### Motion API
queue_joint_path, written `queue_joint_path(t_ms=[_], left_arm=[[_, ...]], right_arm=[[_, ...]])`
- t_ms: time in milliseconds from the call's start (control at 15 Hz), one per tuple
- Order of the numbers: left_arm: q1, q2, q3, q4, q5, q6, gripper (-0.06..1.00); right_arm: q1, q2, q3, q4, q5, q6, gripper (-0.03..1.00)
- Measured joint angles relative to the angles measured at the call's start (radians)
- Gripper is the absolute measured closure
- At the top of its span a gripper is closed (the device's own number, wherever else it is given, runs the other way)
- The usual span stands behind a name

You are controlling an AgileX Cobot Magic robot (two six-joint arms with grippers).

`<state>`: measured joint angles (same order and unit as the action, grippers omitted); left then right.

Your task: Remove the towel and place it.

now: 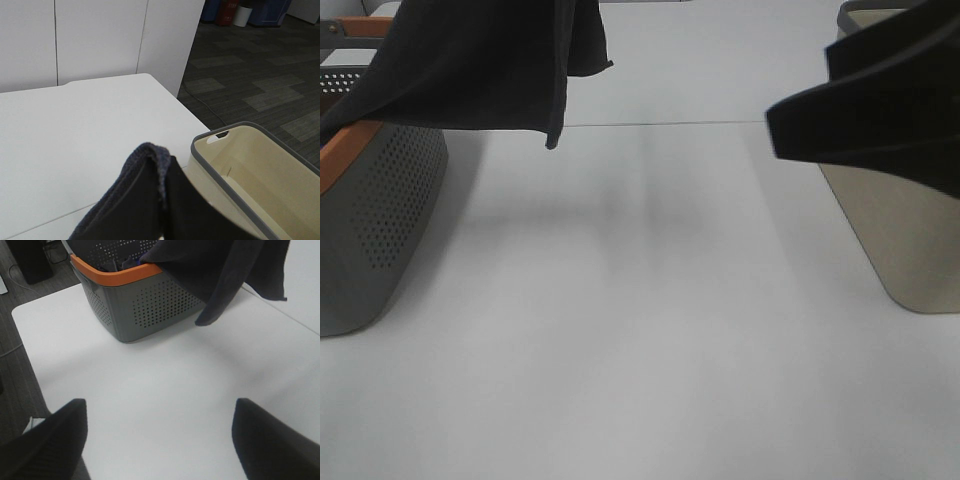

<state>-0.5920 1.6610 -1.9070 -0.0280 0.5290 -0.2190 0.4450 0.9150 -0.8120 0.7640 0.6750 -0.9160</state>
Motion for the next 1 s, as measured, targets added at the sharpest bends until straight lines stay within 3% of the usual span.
queue_joint_path(t_ms=[200,533,733,1000], left_arm=[[-0.007,0.0,0.0,-0.005,-0.001,-0.001,0.94],[-0.007,0.0,0.0,-0.072,-0.001,-0.004,0.94],[-0.007,0.0,0.0,-0.095,-0.001,-0.004,0.94],[-0.032,0.0,0.0,-0.102,-0.007,-0.004,0.94]], right_arm=[[0.175,0.149,-0.003,-0.045,-0.291,-0.066,0.22],[0.356,0.333,-0.003,-0.041,-0.764,-0.072,0.22],[0.378,0.419,-0.003,-0.037,-0.907,-0.005,0.22],[0.378,0.526,-0.003,-0.034,-1.007,0.095,0.22]])
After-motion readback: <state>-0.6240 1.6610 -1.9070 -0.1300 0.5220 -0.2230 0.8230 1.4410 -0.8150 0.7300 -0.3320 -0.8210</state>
